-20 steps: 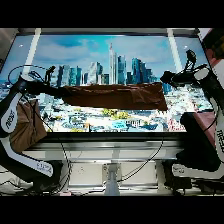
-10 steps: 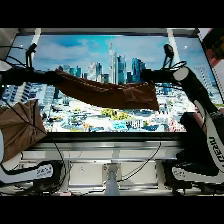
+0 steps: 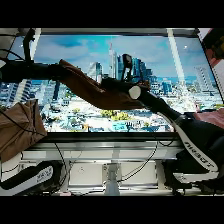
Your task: Fold the clothes and pants, and hang the long-sleeved shirts on hangers.
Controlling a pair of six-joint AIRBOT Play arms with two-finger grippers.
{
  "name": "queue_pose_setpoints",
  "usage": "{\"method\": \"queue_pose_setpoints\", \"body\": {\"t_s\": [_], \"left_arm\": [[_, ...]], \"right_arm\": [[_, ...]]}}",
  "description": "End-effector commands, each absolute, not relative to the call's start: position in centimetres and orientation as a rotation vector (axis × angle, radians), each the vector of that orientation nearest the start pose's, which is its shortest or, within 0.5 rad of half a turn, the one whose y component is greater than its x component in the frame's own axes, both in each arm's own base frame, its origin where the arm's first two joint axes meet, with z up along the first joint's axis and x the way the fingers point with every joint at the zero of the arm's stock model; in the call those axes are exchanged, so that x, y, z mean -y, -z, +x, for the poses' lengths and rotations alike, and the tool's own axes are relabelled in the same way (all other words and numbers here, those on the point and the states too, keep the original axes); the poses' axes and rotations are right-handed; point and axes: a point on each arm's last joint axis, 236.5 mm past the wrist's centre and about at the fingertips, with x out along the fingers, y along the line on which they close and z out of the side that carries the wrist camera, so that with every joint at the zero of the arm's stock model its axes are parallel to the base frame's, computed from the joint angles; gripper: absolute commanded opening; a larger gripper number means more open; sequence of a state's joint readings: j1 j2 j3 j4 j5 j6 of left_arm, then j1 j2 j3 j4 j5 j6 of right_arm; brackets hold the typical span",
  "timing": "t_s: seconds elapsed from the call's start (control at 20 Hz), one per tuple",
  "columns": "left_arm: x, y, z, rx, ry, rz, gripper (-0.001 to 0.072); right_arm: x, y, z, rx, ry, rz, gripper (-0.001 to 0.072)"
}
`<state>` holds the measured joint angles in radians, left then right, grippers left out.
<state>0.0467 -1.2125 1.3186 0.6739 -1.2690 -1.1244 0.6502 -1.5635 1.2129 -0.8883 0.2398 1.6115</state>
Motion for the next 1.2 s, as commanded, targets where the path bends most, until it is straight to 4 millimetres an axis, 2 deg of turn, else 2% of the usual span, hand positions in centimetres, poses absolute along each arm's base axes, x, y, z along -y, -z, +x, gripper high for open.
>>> {"method": "queue_pose_setpoints", "body": {"t_s": [0.0,0.1,0.2,0.3,0.4,0.55,0.65,0.8,0.9,1.0,1.15], "left_arm": [[18.1,-18.0,38.1,-0.874,0.823,-0.378,0.0029],[18.2,-18.1,38.4,-0.861,0.818,-0.378,0.0028],[18.3,-18.2,38.7,-0.849,0.81,-0.379,0.0029],[18.4,-18.1,39.2,-0.838,0.801,-0.381,0.0029],[18.7,-17.7,39.8,-0.836,0.794,-0.387,0.0029],[20.5,-16.6,40.8,-0.832,0.796,-0.392,0.0029],[23.6,-16.1,41.3,-0.815,0.823,-0.404,0.0028],[29.7,-15.3,41.8,-0.761,0.85,-0.41,0.0029],[33.9,-14.5,41.8,-0.716,0.852,-0.403,0.0029],[37.8,-13.7,41.9,-0.649,0.832,-0.401,0.0029],[42.5,-13.1,41.6,-0.533,0.788,-0.403,0.0029]], "right_arm": [[-42.1,1.1,41.2,-0.894,-0.525,0.632,0.0012],[-43.8,2.3,40.2,-0.93,-0.548,0.61,0.0011],[-44.0,2.5,40.0,-0.939,-0.556,0.595,0.0012],[-43.2,2.8,40.4,-0.958,-0.543,0.592,0.0012],[-41.0,3.5,41.0,-1.009,-0.519,0.562,0.0012],[-35.7,3.7,42.5,-1.064,-0.468,0.466,0.0012],[-30.9,2.4,44.5,-1.032,-0.415,0.38,0.0012],[-23.8,-2.0,47.7,-0.931,-0.323,0.358,0.0012],[-18.9,-5.6,49.0,-0.855,-0.257,0.372,0.0012],[-14.5,-8.5,49.3,-0.803,-0.195,0.377,0.0013],[-9.2,-11.0,48.4,-0.781,-0.129,0.33,0.0013]]}}
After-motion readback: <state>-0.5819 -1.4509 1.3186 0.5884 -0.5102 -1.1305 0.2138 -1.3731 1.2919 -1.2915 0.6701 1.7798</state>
